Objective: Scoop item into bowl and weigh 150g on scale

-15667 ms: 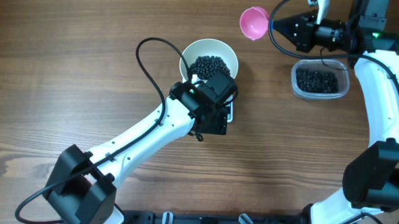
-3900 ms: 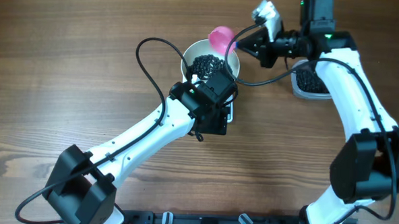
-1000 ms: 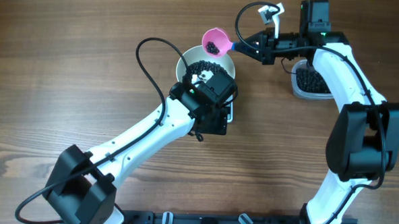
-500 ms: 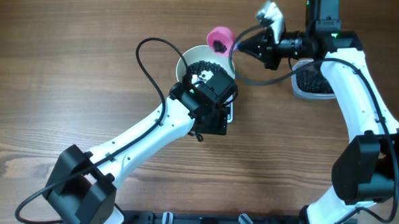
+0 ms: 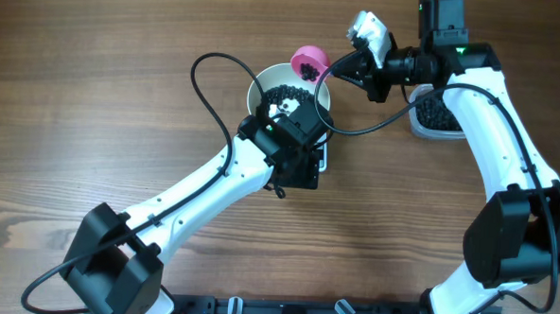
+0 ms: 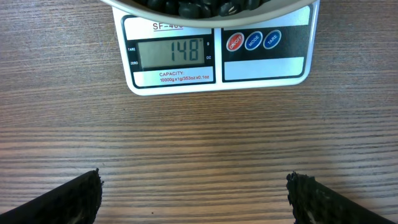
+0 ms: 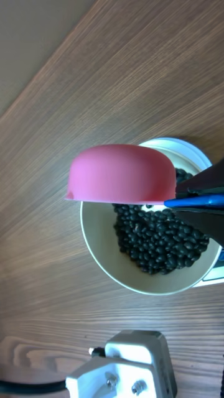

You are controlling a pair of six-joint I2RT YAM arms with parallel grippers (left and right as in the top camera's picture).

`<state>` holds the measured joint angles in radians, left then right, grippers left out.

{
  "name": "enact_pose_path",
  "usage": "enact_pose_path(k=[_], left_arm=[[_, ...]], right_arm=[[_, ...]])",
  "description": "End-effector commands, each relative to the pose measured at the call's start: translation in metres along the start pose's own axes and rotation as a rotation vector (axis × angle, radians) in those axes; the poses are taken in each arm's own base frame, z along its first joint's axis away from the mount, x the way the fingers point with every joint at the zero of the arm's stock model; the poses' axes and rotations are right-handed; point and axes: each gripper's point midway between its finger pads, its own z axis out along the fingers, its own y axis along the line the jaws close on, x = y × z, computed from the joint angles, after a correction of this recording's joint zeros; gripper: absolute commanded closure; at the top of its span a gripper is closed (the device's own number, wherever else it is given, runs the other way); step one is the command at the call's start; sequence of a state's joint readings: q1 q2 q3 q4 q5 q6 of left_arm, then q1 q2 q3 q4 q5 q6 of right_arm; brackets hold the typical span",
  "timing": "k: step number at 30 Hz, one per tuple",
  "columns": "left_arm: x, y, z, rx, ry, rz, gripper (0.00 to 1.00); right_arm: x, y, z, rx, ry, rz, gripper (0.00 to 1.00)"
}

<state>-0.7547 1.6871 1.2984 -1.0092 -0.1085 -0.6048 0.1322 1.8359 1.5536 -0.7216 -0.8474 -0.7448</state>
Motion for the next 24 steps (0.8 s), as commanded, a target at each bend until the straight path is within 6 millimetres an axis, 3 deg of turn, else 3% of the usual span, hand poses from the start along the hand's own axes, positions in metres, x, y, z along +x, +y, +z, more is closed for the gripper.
enact_pose_path(k=[1,4,15,17,19,21,23,24], left_arm=[[0.002,0.002,0.004,-0.023,-0.002,-0.001,0.0],[0.002,0.002,0.004,-0.023,-0.002,-0.001,0.0],[0.002,0.002,0.004,-0.023,-0.002,-0.001,0.0],[0.002,0.002,0.004,-0.023,-0.002,-0.001,0.0],[0.002,0.002,0.004,-0.023,-0.002,0.0,0.0],[0.002,0.002,0.004,-0.023,-0.002,-0.001,0.0],[0.002,0.002,0.004,-0.023,-0.002,-0.001,0.0],[0.002,0.002,0.004,-0.023,-0.002,-0.001,0.0]], right_arm=[[-0.011,0.016,0.0,-0.055,-0.037,-0.112,0.96],[0.009,0.008,0.006,0.019,0.093,-0.086,0.96],[-0.001,0.007,0.006,0.018,0.051,-0.051,0.96],[-0.009,0.019,0.007,-0.048,-0.001,-0.055,0.96],[0.0,0.004,0.006,0.032,0.059,-0.06,0.96],[-0.006,0.014,0.009,-0.017,0.026,-0.096,0.96],[0.007,-0.003,0.007,0.078,0.104,-0.054,0.96],[-0.003,0.006,0.009,0.025,0.051,-0.103,0.96]])
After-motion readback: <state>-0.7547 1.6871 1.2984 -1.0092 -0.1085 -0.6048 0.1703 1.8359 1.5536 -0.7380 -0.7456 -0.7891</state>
